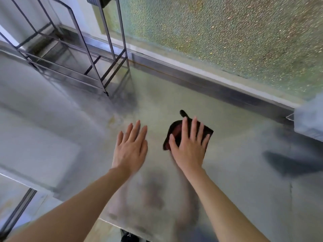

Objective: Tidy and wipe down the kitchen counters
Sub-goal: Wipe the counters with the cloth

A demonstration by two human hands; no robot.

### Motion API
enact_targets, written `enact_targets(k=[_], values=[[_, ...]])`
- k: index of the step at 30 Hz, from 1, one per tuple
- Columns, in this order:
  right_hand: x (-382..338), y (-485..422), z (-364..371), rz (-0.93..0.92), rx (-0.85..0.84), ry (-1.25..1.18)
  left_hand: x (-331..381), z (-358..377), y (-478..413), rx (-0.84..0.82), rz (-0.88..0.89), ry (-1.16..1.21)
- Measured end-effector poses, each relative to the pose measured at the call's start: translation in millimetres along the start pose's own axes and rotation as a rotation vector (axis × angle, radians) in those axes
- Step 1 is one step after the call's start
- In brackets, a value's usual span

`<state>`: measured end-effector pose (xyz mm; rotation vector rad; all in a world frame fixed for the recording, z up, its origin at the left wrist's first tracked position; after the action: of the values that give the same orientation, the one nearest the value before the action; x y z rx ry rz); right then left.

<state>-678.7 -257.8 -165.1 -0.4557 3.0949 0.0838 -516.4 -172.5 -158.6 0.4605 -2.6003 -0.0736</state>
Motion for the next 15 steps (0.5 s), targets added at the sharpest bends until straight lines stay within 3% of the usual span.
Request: enact_targets(k=[2, 4, 8, 10, 15], values=[[7, -24, -2, 0.224, -0.036, -0.048, 0, 4, -7, 0.0, -0.019, -0.028], [-10, -28, -4, 0.194, -0.037, -0.043, -2, 6, -6, 0.014, -0.032, -0.077], [-33, -20, -1, -0.464, -0.027, 0.029, -1, 7, -5, -0.003, -0.035, -0.133], [-13, -55, -4, -0.558, -0.022, 0.069, 0, 7, -6, -0.005, -0.046, -0.138], [18, -146, -10, -0.028, -0.061, 0.043, -1, 7, -8, -0.012, -0.046, -0.165]])
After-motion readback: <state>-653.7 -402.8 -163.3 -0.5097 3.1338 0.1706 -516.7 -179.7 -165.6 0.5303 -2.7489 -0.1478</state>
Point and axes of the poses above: each hand's wrist, its own y-axis away from the middle knuckle, its own z-axis out of the palm, x = y × z, the point moved 2 cm from there along -y, towards the middle knuckle, and after that the axes turned 9 degrees about y, right-handed, at the moved point
